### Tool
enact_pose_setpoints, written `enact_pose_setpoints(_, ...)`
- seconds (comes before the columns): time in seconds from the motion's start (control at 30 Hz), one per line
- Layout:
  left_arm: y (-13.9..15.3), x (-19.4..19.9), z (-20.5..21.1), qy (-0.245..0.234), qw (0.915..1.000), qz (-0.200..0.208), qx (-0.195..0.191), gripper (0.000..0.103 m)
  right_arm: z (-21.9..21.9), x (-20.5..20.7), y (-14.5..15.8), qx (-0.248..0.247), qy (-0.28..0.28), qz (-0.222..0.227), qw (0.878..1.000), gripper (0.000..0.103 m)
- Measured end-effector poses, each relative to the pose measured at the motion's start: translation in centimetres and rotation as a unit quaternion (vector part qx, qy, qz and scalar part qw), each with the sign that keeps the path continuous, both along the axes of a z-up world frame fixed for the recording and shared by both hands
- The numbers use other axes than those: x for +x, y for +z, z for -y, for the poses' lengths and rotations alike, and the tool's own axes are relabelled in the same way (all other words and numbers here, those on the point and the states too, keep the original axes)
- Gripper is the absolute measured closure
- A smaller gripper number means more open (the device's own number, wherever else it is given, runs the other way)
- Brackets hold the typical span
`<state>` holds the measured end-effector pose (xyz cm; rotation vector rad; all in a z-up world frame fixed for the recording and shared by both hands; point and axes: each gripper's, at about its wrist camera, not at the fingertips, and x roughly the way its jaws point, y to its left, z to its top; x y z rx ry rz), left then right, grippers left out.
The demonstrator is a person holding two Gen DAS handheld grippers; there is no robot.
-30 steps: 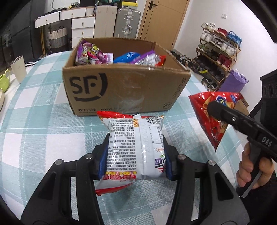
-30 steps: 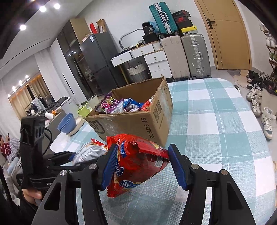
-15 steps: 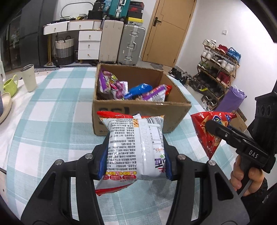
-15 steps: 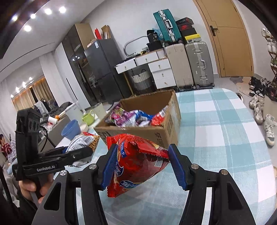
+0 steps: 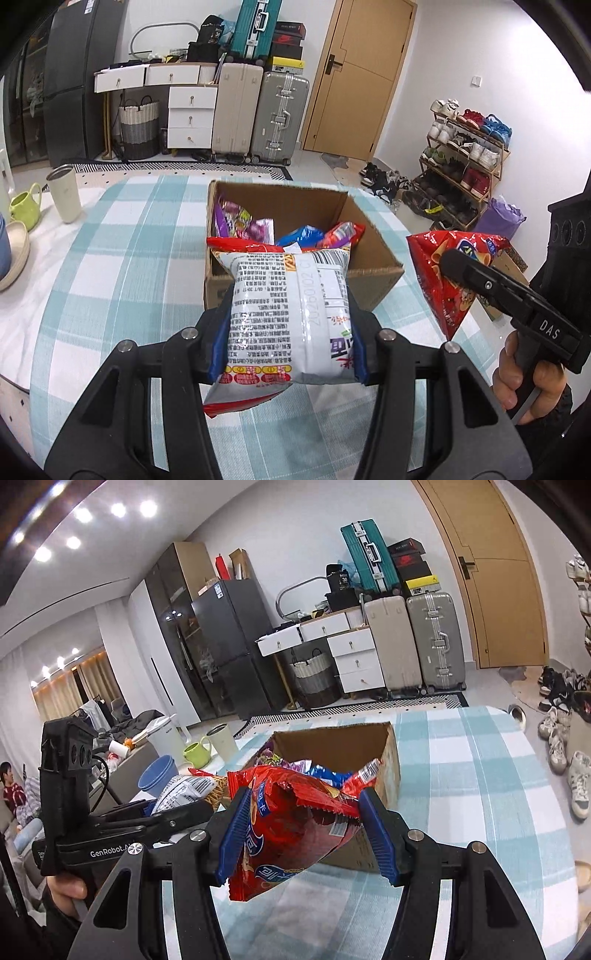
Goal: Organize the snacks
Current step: 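Carry both held bags over the open box with both tools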
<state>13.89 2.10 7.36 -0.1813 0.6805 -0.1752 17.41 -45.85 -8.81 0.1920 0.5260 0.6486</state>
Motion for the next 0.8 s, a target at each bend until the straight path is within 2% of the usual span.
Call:
enact_pose_setpoints(0.5, 2.2, 2.4, 0.5, -0.003, 0.9997, 0.018, 0.017, 0.055, -0.5, 2.7, 1.1, -0.004, -0.003, 0.005, 1.0, 0.043)
enact_pose_setpoints(0.8, 2.9, 3.4, 0.5, -0.002, 0.9997, 0.019, 0.018, 0.055, -0.7, 5.8, 0.7, -0.004, -0.004, -0.009, 1.0, 0.043)
